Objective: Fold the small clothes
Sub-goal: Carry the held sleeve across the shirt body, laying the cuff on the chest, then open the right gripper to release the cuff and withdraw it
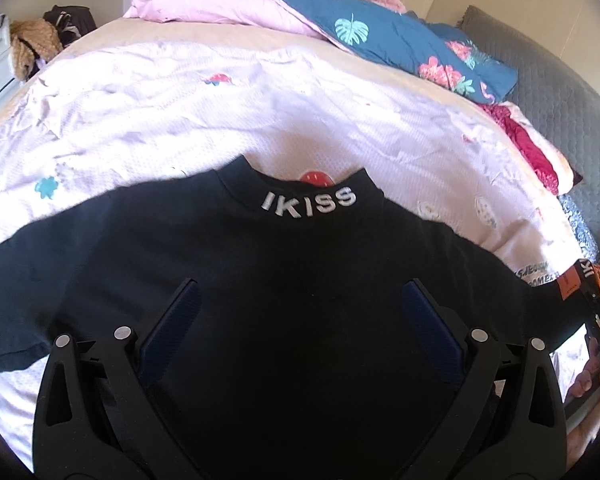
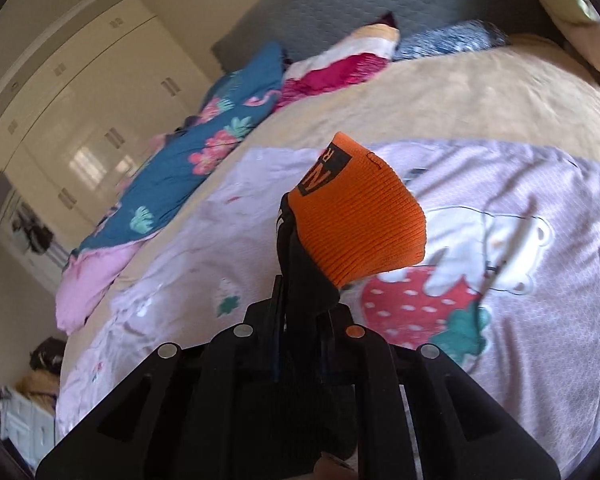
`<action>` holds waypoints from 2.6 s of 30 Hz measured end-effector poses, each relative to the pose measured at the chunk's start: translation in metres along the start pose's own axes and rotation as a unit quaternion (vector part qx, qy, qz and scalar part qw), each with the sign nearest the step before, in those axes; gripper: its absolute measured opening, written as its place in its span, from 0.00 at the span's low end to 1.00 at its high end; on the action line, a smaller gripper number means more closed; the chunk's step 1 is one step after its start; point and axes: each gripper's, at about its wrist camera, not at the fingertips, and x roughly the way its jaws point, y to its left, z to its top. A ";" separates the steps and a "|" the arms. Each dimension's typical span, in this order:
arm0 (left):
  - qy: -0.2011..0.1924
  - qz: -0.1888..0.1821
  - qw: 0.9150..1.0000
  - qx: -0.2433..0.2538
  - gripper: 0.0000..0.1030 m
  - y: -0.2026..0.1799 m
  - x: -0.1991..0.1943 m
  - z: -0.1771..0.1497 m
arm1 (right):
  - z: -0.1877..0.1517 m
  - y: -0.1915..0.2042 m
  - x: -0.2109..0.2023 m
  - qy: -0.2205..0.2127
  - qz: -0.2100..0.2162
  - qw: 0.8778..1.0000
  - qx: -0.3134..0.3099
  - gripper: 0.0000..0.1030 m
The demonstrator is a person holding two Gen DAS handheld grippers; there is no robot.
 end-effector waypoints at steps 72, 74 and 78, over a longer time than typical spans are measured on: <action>0.084 -0.140 0.980 -0.111 0.60 0.079 0.033 -0.044 | -0.150 0.209 0.003 0.152 0.216 0.926 -0.269 0.45; 0.077 -0.115 0.986 -0.094 0.40 0.071 0.034 -0.044 | -0.143 0.204 0.006 0.150 0.216 0.930 -0.258 0.45; 0.053 -0.125 0.987 -0.085 0.07 0.067 0.028 -0.040 | -0.130 0.193 0.010 0.146 0.217 0.937 -0.233 0.45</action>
